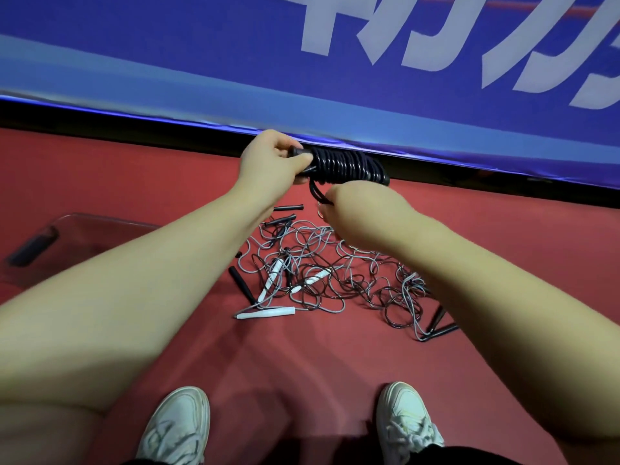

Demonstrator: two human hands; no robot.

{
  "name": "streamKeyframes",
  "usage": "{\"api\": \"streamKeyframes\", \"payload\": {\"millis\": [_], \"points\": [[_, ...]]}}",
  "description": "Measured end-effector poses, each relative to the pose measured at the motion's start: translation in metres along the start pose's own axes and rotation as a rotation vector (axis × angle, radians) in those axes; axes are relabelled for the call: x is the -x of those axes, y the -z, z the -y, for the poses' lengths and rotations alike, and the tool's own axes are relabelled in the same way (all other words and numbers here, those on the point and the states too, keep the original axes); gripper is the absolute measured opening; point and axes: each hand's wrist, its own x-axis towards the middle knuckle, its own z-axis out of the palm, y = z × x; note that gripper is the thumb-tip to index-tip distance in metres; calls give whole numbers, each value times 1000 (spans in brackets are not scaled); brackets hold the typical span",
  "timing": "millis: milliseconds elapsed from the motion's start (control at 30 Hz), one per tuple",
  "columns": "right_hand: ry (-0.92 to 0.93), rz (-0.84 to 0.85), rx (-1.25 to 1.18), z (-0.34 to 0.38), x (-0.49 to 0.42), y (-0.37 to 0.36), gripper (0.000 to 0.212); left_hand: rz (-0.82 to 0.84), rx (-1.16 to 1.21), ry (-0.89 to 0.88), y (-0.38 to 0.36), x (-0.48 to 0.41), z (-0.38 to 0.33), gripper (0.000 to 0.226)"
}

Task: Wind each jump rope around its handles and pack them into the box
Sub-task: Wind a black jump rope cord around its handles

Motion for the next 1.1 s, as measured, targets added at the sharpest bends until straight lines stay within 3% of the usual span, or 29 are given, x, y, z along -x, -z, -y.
{"api": "streamKeyframes", "payload": {"millis": [167,367,533,633,867,1100], "points": [[-64,-55,25,-9,7,34,34,151,-302,-248,3,9,3,21],[33,2,-82,-30,12,55,20,389,-395,-316,3,17,2,31],[113,75,-316,-55,11,58,3,660,-298,-260,2,25,3,34],[139,59,-513,-72,9,47,5,742,-189,-244,3,28,-2,30],[254,-43,-1025,-78,5,9,16,728,-54,-213,10,22,-9,27],[54,-104,-1319,-58,-6,-13,18,533,21,-194,13,15,-9,27]]}}
